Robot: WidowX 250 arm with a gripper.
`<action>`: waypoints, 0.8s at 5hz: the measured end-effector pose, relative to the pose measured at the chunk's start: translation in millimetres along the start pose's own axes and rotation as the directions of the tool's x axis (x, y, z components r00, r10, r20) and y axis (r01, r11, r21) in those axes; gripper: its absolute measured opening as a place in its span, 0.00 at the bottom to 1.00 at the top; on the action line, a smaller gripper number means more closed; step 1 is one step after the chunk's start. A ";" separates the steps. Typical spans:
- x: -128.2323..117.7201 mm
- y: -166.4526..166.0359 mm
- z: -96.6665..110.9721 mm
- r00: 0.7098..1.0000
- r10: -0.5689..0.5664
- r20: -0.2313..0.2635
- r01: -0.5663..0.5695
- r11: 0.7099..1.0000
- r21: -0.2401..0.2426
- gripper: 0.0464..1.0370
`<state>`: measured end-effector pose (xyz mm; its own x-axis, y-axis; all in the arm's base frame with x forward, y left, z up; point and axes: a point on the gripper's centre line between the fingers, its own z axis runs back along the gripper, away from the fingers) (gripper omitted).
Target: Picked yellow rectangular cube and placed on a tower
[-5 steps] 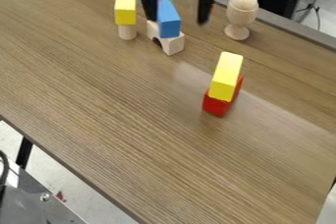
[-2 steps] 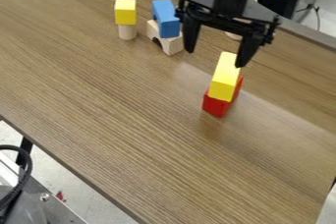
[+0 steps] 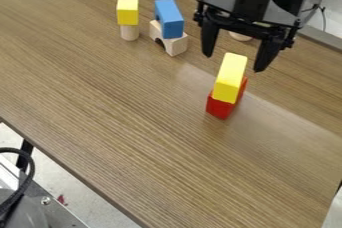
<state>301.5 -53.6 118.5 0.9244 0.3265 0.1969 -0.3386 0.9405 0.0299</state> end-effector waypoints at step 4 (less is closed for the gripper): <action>38.3 22.1 -20.4 0.991 0.090 -0.096 -0.099 0.990 -0.103 0.96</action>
<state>333.1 -18.3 106.7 0.9030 0.4170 0.1033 -0.4089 0.9080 -0.0912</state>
